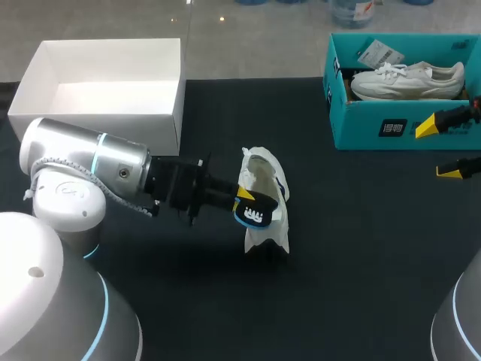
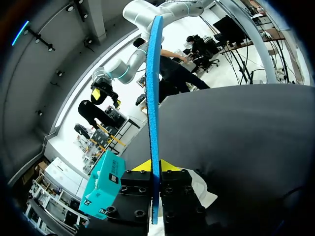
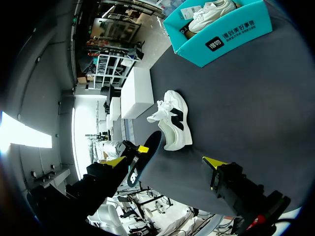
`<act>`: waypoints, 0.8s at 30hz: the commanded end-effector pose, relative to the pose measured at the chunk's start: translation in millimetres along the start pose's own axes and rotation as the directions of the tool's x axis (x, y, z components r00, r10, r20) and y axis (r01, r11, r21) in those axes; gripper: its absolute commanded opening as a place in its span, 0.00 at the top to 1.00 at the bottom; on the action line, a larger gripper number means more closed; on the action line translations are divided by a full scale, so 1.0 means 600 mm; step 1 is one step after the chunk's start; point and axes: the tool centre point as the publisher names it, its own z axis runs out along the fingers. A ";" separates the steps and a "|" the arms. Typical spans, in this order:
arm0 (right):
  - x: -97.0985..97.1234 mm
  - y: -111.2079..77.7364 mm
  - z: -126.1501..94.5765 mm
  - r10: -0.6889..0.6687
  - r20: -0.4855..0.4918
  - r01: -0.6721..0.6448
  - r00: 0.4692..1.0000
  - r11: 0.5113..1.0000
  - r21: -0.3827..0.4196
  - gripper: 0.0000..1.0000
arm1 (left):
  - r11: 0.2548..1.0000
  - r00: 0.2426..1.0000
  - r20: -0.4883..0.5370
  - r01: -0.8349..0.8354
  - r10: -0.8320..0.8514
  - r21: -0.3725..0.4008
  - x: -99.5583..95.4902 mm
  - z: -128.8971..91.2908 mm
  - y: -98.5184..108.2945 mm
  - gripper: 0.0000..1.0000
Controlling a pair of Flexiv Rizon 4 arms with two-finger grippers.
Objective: Take the shoe out of the shoebox, open the shoe tongue, remove and reinsert the insole, then place the shoe into the shoebox
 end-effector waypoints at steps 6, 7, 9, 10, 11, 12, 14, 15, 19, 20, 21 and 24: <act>-0.001 -0.003 0.000 0.001 0.002 -0.001 1.000 1.000 -0.003 0.00 | 0.999 0.999 -0.019 0.031 -0.031 -0.028 0.012 0.041 0.070 1.00; -0.001 -0.003 0.000 0.001 0.002 -0.001 1.000 1.000 -0.003 0.00 | 0.999 0.999 -0.022 0.035 -0.036 -0.028 0.012 0.042 0.071 1.00; -0.001 -0.003 0.000 0.001 0.002 -0.001 1.000 1.000 -0.003 0.00 | 0.999 0.999 -0.024 0.037 -0.038 -0.029 0.013 0.042 0.073 1.00; -0.001 -0.003 0.000 0.001 0.002 -0.001 1.000 1.000 -0.003 0.00 | 0.999 0.999 -0.027 0.039 -0.040 -0.031 0.014 0.042 0.072 1.00; -0.001 -0.003 0.000 0.001 0.002 -0.001 1.000 1.000 -0.003 0.00 | 0.999 0.998 -0.028 0.047 -0.047 -0.026 0.014 0.041 0.070 1.00; -0.001 -0.003 0.000 0.001 0.002 -0.001 1.000 1.000 -0.003 0.00 | 0.999 0.998 -0.028 0.047 -0.048 -0.025 0.013 0.040 0.067 1.00; -0.001 -0.003 0.000 0.001 0.002 -0.001 1.000 1.000 -0.003 0.00 | 0.999 0.998 -0.029 0.049 -0.050 -0.022 0.010 0.035 0.057 1.00; -0.001 -0.003 0.000 0.001 0.002 -0.001 1.000 1.000 -0.003 0.00 | 0.998 0.998 -0.023 0.054 -0.055 -0.017 0.006 0.030 0.049 1.00; -0.001 -0.003 0.000 0.001 0.002 -0.001 1.000 1.000 -0.003 0.00 | 0.998 0.998 -0.003 0.056 -0.056 -0.001 -0.007 0.018 0.027 1.00; -0.001 -0.003 0.000 0.001 0.002 -0.001 1.000 1.000 -0.003 0.00 | 0.999 0.999 0.007 0.048 -0.048 0.003 -0.011 0.015 0.019 1.00; -0.001 -0.003 0.000 0.001 0.002 -0.001 1.000 1.000 -0.003 0.00 | 0.999 0.999 0.009 0.049 -0.050 0.009 -0.014 0.014 0.013 1.00; -0.001 -0.003 0.000 0.001 0.002 -0.001 1.000 1.000 -0.003 0.00 | 0.998 0.999 0.018 0.041 -0.041 0.040 -0.018 0.018 -0.001 1.00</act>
